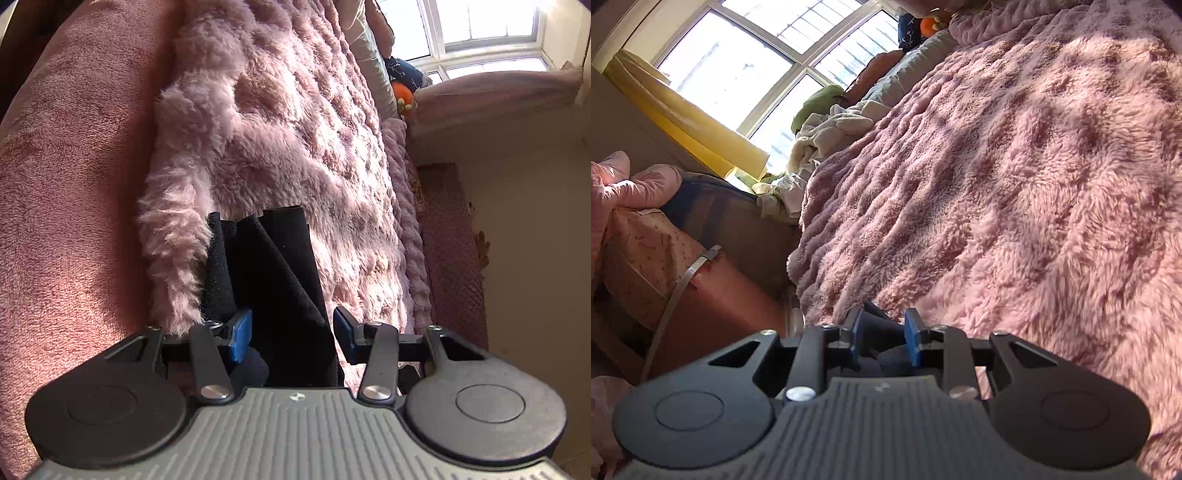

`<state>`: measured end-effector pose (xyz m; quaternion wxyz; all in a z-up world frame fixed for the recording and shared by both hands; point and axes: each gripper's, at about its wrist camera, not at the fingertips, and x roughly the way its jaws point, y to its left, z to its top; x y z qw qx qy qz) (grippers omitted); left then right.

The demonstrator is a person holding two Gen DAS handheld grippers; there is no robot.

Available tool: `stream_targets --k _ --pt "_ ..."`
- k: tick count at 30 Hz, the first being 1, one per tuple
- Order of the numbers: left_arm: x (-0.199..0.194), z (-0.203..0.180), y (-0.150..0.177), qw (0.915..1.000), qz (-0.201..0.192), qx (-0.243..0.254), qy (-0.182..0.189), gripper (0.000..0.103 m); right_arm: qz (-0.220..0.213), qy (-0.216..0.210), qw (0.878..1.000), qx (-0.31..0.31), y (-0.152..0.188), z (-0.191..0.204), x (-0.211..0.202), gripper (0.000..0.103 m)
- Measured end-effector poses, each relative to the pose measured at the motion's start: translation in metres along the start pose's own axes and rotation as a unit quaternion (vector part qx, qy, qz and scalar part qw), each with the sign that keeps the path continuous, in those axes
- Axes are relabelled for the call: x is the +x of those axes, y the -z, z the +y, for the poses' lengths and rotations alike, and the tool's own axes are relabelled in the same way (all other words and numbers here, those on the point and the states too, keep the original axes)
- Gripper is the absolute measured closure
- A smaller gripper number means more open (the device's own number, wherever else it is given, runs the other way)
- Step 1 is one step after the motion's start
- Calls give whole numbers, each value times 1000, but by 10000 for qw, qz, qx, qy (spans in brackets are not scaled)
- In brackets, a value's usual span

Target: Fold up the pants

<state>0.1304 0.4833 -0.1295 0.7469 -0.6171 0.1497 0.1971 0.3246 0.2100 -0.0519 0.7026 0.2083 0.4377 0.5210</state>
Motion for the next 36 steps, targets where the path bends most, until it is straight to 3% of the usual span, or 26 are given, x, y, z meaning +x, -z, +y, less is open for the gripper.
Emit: stream_targets --k 1,3,4,5,7,11,13,16,18,20,22,23,25,26,28,29,33,36 --pt "3 1 0 10000 -16 -45 -7 53 8 16 10000 12 1 0 2 81" --pt "4 6 0 9997 -130 -183 -64 76 38 18 10000 78 3 -1 5 81" --pt "5 9 0 9992 -169 -280 -234 100 50 25 9999 95 5 -1 4 81" --pt "7 12 -1 9985 -124 -307 -435 101 71 24 9999 95 6 0 5 81" --pt "1 16 -2 9984 -139 -396 -371 101 96 36 9999 32 7 3 7 81" --pt "-20 15 -13 9989 -180 -50 -432 101 290 154 9989 -344 4 16 16 80" --pt "-24 25 -21 9995 16 -118 -304 101 538 185 9960 -690 4 27 25 65" --pt "-18 41 -28 9986 267 -449 -62 101 980 313 9817 -1605 15 52 42 64" --pt "-18 46 -30 9982 275 -524 32 100 1247 615 9581 -2504 31 74 56 61" --pt "-19 48 -30 9982 285 -521 23 100 1265 1111 9145 -3678 56 97 68 53" --pt "-22 49 -32 9982 261 -535 32 100 1238 1266 8649 -4697 80 111 71 51" --pt "-24 49 -35 9983 266 -511 41 100 1291 1293 8456 -5016 88 114 71 51" --pt "-26 50 -37 9981 288 -538 63 100 1301 1436 8194 -5395 100 116 69 57" --pt "-25 52 -38 9977 318 -599 78 100 1305 1477 8135 -5472 102 116 68 59" --pt "-24 57 -39 9964 356 -758 143 100 1203 1630 8023 -5615 104 116 65 82" --pt "-26 59 -35 9959 368 -812 181 100 1118 1705 7927 -5746 106 117 64 86" --pt "-27 58 -34 9966 361 -733 147 100 1212 1981 7468 -6231 115 117 66 85" --pt "-26 56 -34 9965 347 -752 120 100 1299 1873 7387 -6344 119 117 67 84"
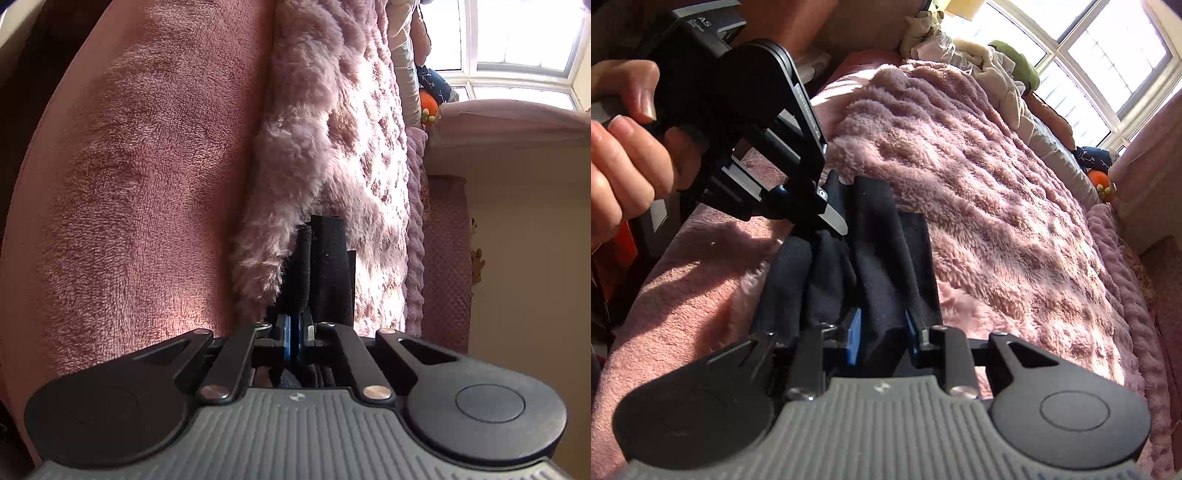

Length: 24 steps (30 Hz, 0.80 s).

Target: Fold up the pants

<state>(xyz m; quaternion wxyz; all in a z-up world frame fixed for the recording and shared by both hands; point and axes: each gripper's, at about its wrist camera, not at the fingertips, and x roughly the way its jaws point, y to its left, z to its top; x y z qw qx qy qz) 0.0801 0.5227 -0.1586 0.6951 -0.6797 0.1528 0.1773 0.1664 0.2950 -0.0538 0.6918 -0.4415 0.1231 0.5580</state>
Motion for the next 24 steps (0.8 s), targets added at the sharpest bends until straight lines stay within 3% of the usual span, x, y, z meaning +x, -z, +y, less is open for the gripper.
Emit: stream_targets --k 2,4,6,8,11,13,16,19,20,21,22,24 --pt "1 1 -1 9999 53 -76 40 101 -55 159 9999 6 -2 -3 3 103" --pt "-1 1 -6 9996 222 -156 72 101 -59 60 9985 541 -4 -18 6 103" --pt "-11 -3 -9 9997 193 91 141 101 -108 -296 9892 1433 -1 -44 7 103" --pt "-17 -5 -12 9995 190 233 83 101 -166 -575 9697 2369 8 -71 8 103" --pt "-17 6 -19 9994 271 -30 213 101 -196 -1006 9206 3768 30 -113 17 103" --pt "-10 14 -20 9986 331 -265 331 100 -42 -1176 8926 4353 40 -126 30 103" --pt "-5 7 -16 9998 202 -30 69 100 300 -1225 8879 4425 40 -124 45 100" --pt "-5 1 -13 9998 147 140 -41 99 184 -1361 8731 4677 41 -125 49 95" --pt "-5 1 -13 9998 150 139 -39 99 72 -1474 8725 4659 38 -127 51 89" --pt "-4 2 -13 9998 165 95 -20 99 31 -1534 8818 4460 31 -126 53 65" --pt "-4 3 -13 9998 185 55 1 99 -29 -1499 8971 4157 22 -122 54 59" --pt "-4 5 -14 9998 211 29 7 98 -209 -1428 9300 3382 3 -110 54 61"
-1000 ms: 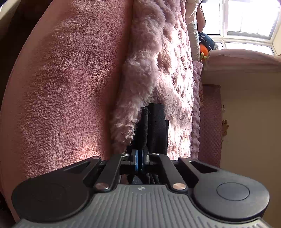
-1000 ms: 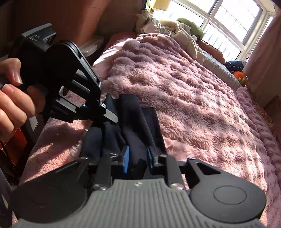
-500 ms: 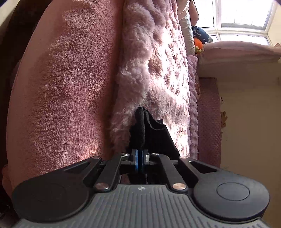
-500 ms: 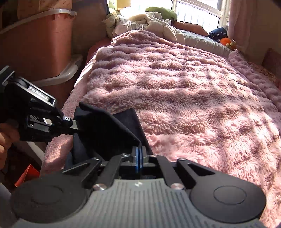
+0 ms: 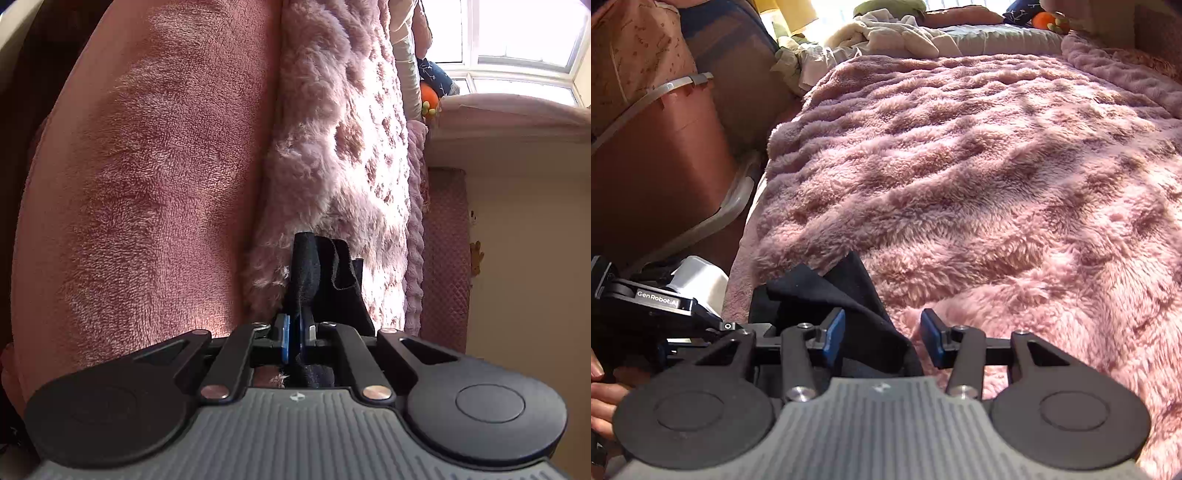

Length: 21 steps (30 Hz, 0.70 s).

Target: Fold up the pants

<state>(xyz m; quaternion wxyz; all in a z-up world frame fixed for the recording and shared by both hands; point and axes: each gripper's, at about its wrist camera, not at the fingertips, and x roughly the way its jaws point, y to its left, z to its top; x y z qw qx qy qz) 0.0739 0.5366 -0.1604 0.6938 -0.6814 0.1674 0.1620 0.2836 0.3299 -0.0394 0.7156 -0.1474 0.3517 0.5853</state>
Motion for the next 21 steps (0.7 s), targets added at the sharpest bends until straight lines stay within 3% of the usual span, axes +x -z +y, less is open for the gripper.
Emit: stream_targets --k 4,5,6,7,9,11,12,13,15,16,17,18,21 --pt "0 0 0 10000 27 49 -18 98 77 96 9888 -1485 -7 42 23 65" --pt "0 0 -1 10000 51 63 -28 97 80 21 9875 -1577 -9 47 27 71" --pt "0 1 -2 9999 79 54 -35 96 132 -116 9877 -1556 -12 49 33 95" --pt "0 2 -3 9999 111 10 -14 96 202 -205 9904 -1353 -17 47 39 103" --pt "-1 6 -5 9998 162 -86 54 96 201 -294 9973 -637 -26 32 48 103" --pt "-2 7 -6 9998 185 -54 87 95 168 -380 9973 598 -31 3 53 103" --pt "-2 6 -6 9998 185 23 63 95 184 -403 9905 1300 -32 -15 56 102" --pt "-2 3 -6 9997 177 143 -8 95 132 -326 9845 1717 -32 -29 55 94" --pt "-3 -3 -4 9993 124 360 -48 95 -105 99 9810 1937 -34 -44 45 84" --pt "-6 -8 -3 9984 38 566 -14 95 -273 319 9793 1982 -34 -51 34 73" --pt "-11 -15 -1 9967 -114 806 65 89 -404 355 9771 2057 -34 -57 22 67" --pt "-17 -22 1 9944 -187 1025 195 84 -514 253 9757 2117 -32 -63 8 57" --pt "-17 -32 8 9861 343 1300 979 74 -622 -82 9788 1949 -26 -72 -36 58"
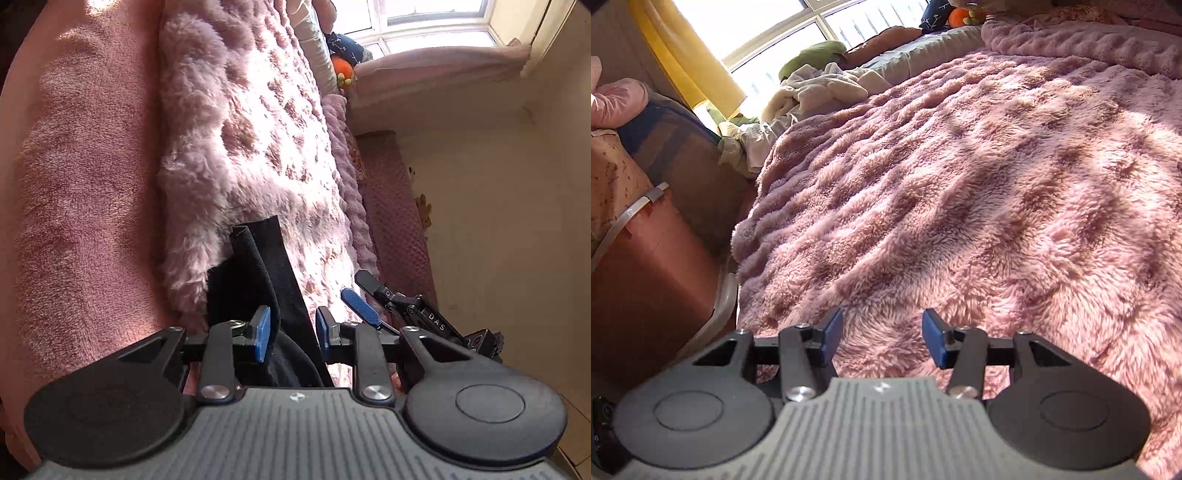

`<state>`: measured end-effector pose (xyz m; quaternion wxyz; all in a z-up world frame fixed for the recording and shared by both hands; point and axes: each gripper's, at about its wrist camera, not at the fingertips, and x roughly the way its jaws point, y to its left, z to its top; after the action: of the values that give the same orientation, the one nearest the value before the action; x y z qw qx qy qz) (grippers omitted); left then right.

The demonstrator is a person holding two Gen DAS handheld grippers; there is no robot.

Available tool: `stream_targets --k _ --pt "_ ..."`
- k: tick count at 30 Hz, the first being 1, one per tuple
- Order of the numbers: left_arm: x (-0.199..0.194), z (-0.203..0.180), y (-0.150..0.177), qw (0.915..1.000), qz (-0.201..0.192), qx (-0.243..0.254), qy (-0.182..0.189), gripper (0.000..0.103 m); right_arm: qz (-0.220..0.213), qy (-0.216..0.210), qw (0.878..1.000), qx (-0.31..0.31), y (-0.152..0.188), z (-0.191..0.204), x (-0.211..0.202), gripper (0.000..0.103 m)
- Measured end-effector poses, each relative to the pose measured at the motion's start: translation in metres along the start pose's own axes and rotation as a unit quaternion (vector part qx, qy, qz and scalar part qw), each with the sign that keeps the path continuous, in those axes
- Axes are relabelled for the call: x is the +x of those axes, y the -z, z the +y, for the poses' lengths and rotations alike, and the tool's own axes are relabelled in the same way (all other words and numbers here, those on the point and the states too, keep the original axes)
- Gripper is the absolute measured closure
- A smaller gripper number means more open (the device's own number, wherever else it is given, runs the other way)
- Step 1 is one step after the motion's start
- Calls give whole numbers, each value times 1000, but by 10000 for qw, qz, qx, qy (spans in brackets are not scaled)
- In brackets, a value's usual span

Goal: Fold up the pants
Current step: 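Open the left gripper and lay the trouser legs on the bed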

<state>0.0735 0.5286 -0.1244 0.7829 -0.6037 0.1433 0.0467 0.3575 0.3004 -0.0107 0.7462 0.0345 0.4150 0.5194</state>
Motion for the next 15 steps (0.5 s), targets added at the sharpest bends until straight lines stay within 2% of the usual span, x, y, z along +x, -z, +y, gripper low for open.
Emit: stream_targets --k 1,3,5,7,9,11,12,14,15 --pt "2 -2 2 9999 122 21 114 73 -4 -10 9999 -158 1 -1 -20 58" --pt "3 -15 7 9993 164 325 38 73 25 15 9988 -499 10 -3 -56 58" --pt "0 -30 15 9977 181 643 119 66 135 113 9965 -816 22 -2 -86 58" --pt "-5 -34 23 9985 -25 529 166 57 379 221 9921 -1176 44 -1 -115 58" --pt "-17 -39 35 9978 -412 507 -130 54 659 363 9864 -1464 69 -1 -133 58" --pt "-27 -43 48 9966 -489 614 -236 53 935 542 9787 -1745 93 3 -140 59" --pt "-27 -45 51 9972 -383 639 -112 53 1039 590 9745 -1900 104 5 -142 59" --pt "-15 -49 55 9980 90 578 252 53 1226 713 9645 -2228 125 9 -139 59" --pt "-8 -51 61 9974 368 528 313 53 1293 788 9608 -2322 132 11 -136 63"
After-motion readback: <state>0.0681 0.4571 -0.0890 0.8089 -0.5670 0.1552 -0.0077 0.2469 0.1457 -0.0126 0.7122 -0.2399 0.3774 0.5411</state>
